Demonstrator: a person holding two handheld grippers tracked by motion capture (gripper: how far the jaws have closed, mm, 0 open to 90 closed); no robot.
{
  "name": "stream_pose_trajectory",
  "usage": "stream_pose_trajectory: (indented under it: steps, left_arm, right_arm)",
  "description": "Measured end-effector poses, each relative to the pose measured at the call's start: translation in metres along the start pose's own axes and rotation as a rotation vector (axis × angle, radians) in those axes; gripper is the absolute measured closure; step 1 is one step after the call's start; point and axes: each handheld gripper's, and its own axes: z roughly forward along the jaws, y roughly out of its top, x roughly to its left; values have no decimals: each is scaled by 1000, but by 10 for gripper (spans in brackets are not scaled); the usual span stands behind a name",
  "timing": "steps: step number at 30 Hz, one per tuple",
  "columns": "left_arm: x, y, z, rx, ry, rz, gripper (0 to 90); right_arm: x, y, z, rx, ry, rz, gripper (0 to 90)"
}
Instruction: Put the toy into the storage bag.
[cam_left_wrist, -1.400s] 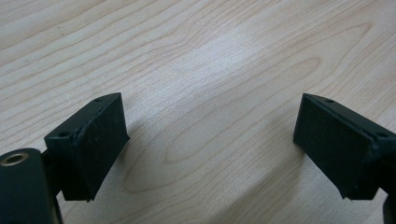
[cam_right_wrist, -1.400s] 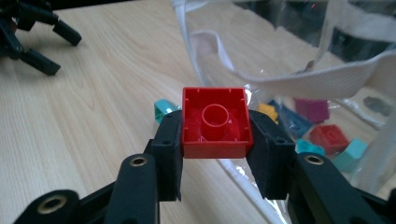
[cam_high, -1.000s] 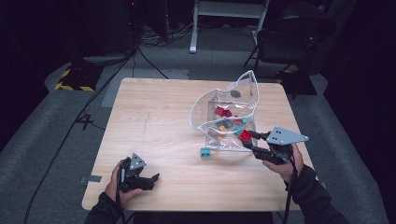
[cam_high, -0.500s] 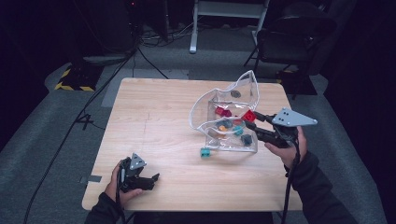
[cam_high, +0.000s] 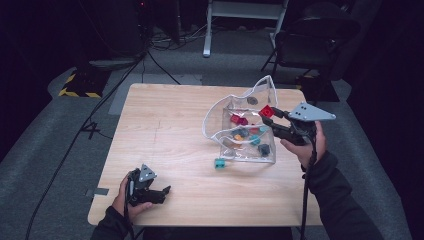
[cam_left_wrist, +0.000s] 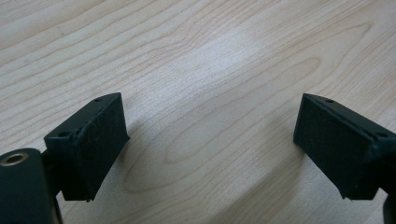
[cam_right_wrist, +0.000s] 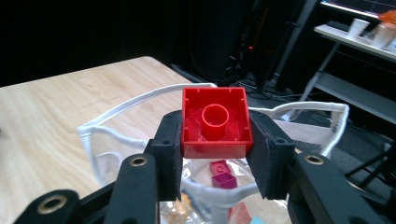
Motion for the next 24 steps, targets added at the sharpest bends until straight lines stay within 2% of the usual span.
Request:
stream_pose_trajectory:
  steps: [2,10,15,21,24]
  left_arm:
    - [0,0,0,0,0,0,99]
    - [0,0,0,0,0,0,99]
    - [0,0,0,0,0,0,99]
    - [0,0,0,0,0,0,99]
    - [0,0,0,0,0,0,99]
  right_arm:
    - [-3,0,4,-1,-20,17,592]
    - [-10,-1,17,21,-41,51,591]
    - [-11,-2,22,32,-55,50,590]
    - [-13,-3,24,40,-79,66,506]
    - [-14,-4,22,33,-80,70,500]
